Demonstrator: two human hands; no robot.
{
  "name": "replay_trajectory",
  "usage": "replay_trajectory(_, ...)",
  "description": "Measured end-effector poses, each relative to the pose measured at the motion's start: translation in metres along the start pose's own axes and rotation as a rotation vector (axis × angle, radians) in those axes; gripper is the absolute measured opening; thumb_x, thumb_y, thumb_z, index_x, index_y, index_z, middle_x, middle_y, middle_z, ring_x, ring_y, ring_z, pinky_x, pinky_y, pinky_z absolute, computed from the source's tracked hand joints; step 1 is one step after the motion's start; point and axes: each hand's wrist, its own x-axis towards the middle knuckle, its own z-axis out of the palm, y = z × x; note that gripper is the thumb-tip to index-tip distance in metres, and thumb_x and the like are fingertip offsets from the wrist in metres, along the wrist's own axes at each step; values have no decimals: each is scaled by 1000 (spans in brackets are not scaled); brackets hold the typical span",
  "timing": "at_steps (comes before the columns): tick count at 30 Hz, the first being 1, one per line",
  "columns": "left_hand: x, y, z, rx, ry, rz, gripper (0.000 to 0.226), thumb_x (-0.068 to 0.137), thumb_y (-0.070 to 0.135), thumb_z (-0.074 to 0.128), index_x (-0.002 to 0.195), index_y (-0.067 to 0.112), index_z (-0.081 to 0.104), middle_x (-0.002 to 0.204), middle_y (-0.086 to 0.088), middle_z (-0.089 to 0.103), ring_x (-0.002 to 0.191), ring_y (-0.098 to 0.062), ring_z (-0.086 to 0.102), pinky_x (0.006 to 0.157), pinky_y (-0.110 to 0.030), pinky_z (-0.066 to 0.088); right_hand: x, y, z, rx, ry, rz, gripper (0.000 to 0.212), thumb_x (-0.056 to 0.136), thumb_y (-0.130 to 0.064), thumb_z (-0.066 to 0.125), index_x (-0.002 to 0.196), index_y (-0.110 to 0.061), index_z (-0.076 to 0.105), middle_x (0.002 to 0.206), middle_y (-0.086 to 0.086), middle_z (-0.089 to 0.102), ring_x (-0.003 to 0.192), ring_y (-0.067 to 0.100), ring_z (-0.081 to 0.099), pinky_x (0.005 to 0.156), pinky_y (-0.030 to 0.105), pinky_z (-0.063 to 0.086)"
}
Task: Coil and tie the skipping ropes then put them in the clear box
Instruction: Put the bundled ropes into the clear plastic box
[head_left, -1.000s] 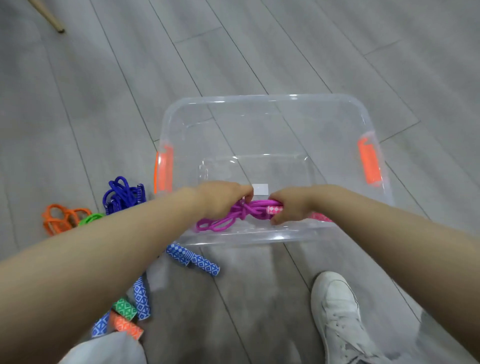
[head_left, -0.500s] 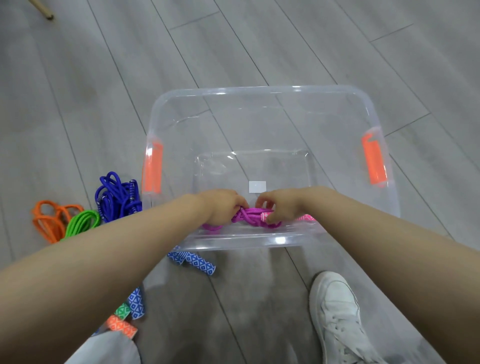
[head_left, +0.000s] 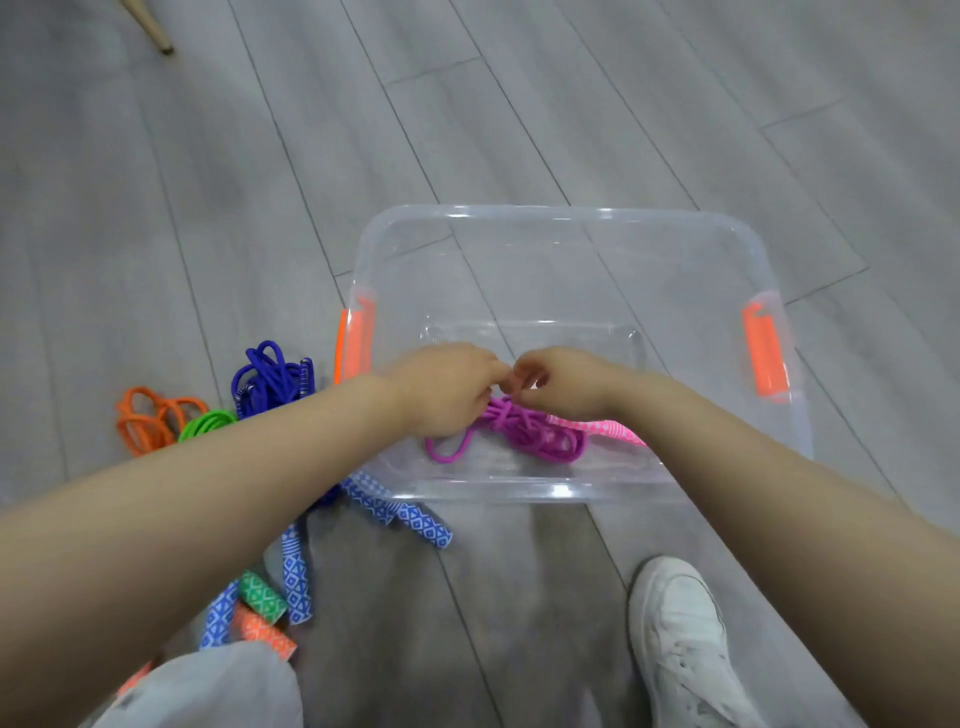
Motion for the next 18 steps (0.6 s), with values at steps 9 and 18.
replay_trajectory(9,-90,-87,-56,-41,590,-166,34,81,5,46,102,20,67,101,0,63,98,-26,56,81,-34,42,-9,-128,-10,293,497,-141,21,89,-8,51,99,-22,63,82,-16,59,71,-1,52,59,2,34)
replay_trajectory(18,-171,-173,26,-131,419,-425,37,80,12,58,115,23,60,121,-4,57,115,-31,50,97,-46,42,7,-242,78,500,309,-180,40,87,-9,55,126,-14,49,110,-2,56,97,18,61,85,32,49)
